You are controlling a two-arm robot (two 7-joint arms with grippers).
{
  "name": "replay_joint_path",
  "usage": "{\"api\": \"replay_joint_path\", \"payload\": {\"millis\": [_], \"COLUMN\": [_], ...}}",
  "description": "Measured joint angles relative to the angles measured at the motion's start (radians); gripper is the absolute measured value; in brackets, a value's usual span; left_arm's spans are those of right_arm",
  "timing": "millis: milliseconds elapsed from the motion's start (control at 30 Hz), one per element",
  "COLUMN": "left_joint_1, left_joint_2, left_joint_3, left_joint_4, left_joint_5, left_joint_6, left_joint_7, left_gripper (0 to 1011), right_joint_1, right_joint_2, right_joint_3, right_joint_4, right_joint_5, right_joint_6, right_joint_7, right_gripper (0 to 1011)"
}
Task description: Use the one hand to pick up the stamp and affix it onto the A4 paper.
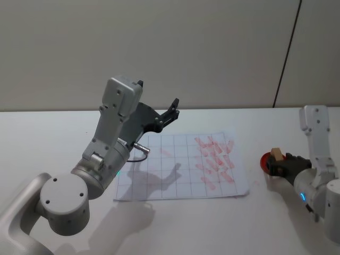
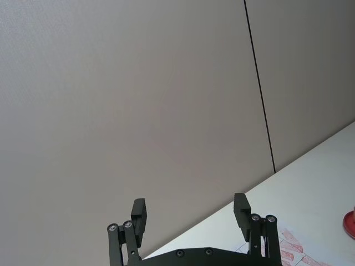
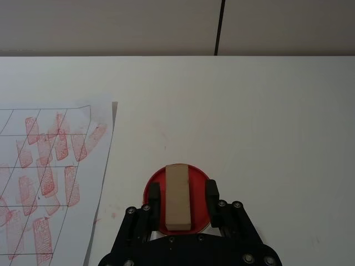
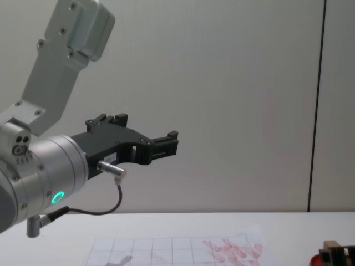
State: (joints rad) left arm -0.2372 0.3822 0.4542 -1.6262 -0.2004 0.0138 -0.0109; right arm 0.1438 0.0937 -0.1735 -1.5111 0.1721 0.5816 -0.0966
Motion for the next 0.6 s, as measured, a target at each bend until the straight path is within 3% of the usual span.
{"api": "replay_joint_path", "payload": {"millis": [67, 133, 267, 300, 600], "left_joint_1": [0.0, 0.0, 0.0, 0.0, 0.0], "left_joint_2": [0.0, 0.0, 0.0, 0.0, 0.0], "left_joint_3": [0.0, 0.0, 0.0, 0.0, 0.0], "left_joint_4": [0.0, 0.0, 0.0, 0.0, 0.0], "left_joint_5": [0.0, 0.0, 0.0, 0.0, 0.0], "left_joint_6": [0.0, 0.0, 0.0, 0.0, 0.0], "left_joint_7": [0.0, 0.0, 0.0, 0.0, 0.0], "left_gripper": [1002, 1001, 1001, 1001, 1001], "right_joint_1": [0.001, 0.002, 0.002, 0.002, -0.009], "right_joint_2": [0.0, -0.001, -0.001, -0.001, 0.004], "right_joint_3": [0.001, 0.003, 0.005, 0.005, 0.008], "right_joint_4": [0.003, 0.008, 0.008, 0.008, -0.028], "right_joint_5": [-0.001, -0.004, -0.008, -0.01, -0.028], "right_joint_6": [-0.004, -0.015, -0.031, -0.041, -0.112], "right_joint_7": [0.0, 0.001, 0.003, 0.004, 0.019], "right_gripper": [460, 567, 645, 707, 953]}}
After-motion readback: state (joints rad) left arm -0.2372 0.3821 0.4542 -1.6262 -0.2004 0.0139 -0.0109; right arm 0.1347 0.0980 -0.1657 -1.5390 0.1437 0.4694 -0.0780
